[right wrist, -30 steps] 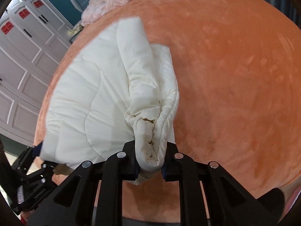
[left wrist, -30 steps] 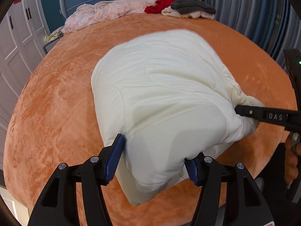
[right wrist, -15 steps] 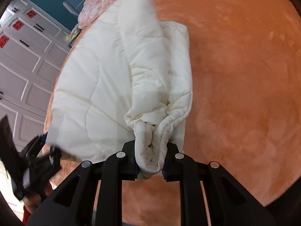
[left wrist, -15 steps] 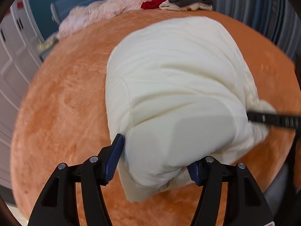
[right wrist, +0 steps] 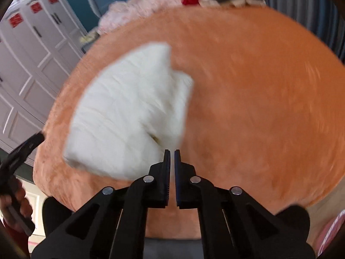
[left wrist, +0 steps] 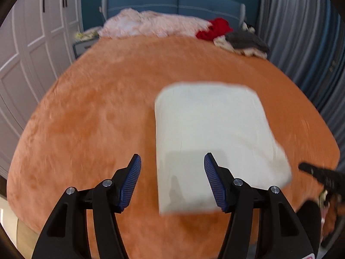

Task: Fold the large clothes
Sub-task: 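Press the folded jacket flat with both tools and release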

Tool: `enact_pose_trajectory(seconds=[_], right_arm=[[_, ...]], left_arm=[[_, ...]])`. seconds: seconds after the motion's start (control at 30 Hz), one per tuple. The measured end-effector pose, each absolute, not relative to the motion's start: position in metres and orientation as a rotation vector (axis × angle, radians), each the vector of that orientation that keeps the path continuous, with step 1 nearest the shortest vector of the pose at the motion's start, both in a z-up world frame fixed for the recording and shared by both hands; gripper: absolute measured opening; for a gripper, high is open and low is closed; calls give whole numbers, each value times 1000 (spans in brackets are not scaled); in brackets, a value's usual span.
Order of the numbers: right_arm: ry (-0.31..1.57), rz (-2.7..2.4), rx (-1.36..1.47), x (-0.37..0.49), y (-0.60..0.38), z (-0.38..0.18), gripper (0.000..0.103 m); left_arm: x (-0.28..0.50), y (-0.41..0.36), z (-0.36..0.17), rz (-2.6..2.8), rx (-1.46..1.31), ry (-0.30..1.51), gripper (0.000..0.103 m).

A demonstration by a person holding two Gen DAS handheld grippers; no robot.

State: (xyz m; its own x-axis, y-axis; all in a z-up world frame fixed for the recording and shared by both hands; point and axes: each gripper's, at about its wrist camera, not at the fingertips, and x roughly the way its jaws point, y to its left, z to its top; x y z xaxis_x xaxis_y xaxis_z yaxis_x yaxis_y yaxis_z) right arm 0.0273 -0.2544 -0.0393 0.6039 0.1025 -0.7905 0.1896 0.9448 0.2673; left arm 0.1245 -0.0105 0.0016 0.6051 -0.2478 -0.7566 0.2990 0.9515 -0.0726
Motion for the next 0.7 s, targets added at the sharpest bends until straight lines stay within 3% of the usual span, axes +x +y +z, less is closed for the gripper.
enact_pose_trajectory(seconds=[0.13, 0.23, 0.43, 0.7], right_arm=[[948, -32, 254, 53, -233, -41, 3], [1037, -39, 238, 62, -229, -66, 2], [1152, -64, 287, 62, -233, -121, 0], [1159, -97, 210, 82, -221, -137, 0]], left_arm=[[154, -39, -16, -302, 55, 919, 56], [159, -55, -55, -304, 51, 1054, 37], [147, -64, -95, -262, 92, 1108, 37], [147, -80, -116, -214, 182, 1087, 35]])
